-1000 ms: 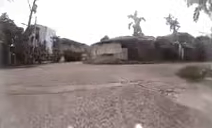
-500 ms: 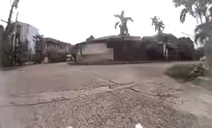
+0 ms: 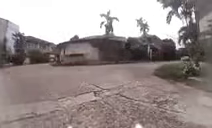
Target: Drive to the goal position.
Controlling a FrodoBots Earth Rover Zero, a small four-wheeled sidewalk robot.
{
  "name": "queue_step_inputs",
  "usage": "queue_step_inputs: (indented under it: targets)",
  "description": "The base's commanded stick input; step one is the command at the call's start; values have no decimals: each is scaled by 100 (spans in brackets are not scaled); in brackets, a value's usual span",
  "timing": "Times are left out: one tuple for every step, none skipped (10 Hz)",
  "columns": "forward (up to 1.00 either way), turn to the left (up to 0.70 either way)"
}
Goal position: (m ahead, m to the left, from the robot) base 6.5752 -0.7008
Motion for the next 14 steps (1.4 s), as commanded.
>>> queue_step_inputs:
  targets:
    - [100, -40]
    - [100, -40]
    - [100, -40]
    - [100, -40]
    - [100, -40]
    - [100, -40]
    - [100, -40]
    - [100, -40]
    - [100, -40]
    - [100, -40]
    - [100, -40]
    - [100, -40]
    - [100, -40]
    - [100, -40]
